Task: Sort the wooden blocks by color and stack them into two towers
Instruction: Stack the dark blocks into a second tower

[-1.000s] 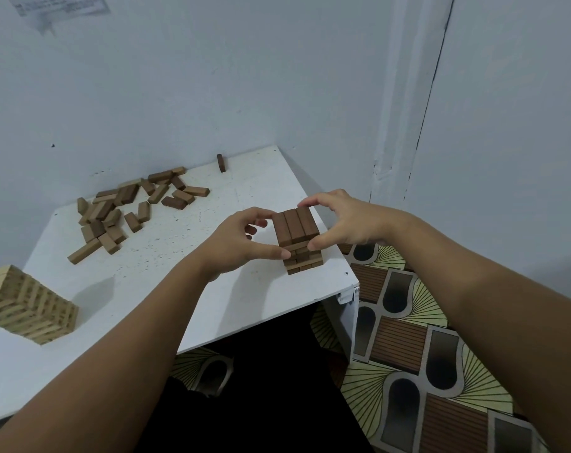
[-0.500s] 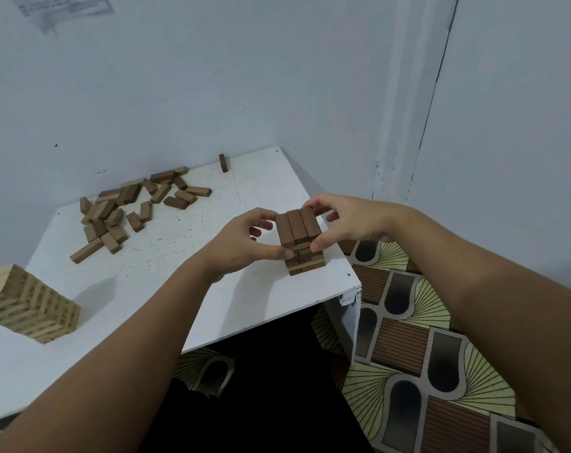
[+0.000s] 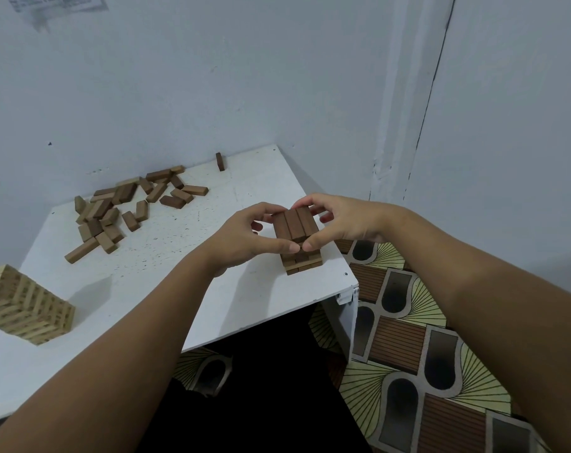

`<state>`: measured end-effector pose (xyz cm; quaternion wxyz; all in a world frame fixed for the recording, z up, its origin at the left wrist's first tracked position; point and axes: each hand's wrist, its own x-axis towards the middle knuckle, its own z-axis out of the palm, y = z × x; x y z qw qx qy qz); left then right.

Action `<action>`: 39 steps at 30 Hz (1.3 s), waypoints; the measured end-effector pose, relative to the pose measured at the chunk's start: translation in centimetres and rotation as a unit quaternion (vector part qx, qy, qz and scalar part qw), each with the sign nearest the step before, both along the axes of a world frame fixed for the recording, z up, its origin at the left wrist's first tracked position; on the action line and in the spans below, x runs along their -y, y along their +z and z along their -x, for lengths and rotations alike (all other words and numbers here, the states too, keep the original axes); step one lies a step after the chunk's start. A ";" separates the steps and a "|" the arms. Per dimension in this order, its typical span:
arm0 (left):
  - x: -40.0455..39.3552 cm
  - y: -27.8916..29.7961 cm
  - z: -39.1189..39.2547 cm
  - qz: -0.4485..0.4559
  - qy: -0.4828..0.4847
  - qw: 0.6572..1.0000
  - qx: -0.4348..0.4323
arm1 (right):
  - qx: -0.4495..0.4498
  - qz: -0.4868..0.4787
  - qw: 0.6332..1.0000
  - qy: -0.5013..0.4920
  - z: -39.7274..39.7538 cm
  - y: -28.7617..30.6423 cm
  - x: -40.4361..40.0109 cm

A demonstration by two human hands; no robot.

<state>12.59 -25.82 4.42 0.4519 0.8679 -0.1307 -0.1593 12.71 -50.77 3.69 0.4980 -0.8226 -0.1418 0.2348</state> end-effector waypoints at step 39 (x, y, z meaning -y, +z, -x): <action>-12.7 -0.2 -2.3 -0.117 0.269 0.948 0.125 | 0.160 0.173 0.971 -0.052 -5.4 5.4 -9.2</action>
